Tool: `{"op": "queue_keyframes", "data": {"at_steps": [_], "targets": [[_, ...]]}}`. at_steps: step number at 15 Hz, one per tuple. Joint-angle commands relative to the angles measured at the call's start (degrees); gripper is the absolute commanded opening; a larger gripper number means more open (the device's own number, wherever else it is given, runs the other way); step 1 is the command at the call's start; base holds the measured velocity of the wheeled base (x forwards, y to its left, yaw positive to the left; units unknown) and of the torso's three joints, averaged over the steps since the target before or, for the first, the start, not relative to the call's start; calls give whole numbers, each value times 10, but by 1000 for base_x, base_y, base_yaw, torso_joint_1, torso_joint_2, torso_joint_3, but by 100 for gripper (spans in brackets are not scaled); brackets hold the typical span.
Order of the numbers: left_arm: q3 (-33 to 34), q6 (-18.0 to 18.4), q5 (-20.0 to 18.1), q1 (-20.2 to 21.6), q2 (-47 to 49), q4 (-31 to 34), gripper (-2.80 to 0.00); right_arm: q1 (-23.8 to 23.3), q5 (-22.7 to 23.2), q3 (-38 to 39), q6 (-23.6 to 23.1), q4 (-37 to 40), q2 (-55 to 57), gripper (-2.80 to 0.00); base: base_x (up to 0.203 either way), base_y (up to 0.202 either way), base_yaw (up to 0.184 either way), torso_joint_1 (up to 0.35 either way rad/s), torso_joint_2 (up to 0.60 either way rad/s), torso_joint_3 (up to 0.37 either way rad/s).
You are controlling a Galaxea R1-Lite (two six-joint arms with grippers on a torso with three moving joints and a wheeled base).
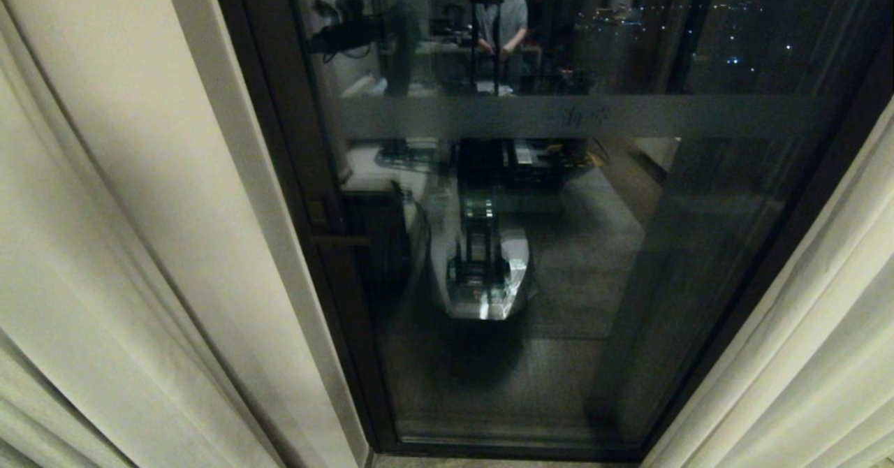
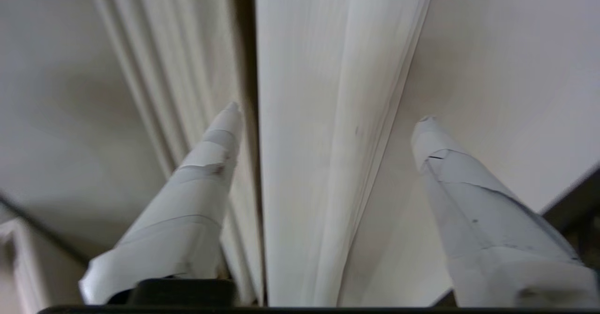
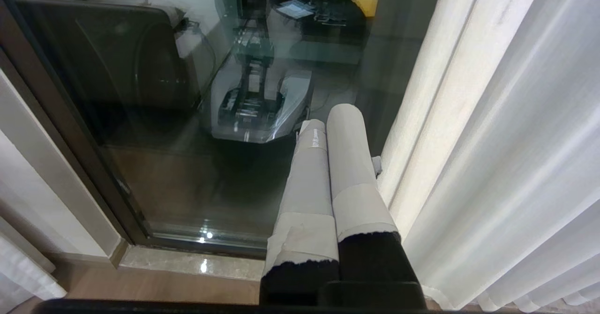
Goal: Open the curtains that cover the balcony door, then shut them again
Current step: Close the inner curtains on both sides
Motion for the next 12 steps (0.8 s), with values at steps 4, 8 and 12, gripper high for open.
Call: {"op": "queue_keyframes", "data": {"at_steps": [4, 8, 12], "targets": [[-32, 0, -84, 80, 165, -118, 0, 0, 0, 0, -1, 0, 0, -280, 0, 0, 0, 0, 0, 0], [-96, 0, -144, 104, 258, -169, 0, 0, 0, 0, -1, 0, 0, -280, 0, 0, 0, 0, 0, 0], [-160, 0, -181, 106, 319, -173, 0, 0, 0, 0, -1, 0, 0, -280, 0, 0, 0, 0, 0, 0]]}}
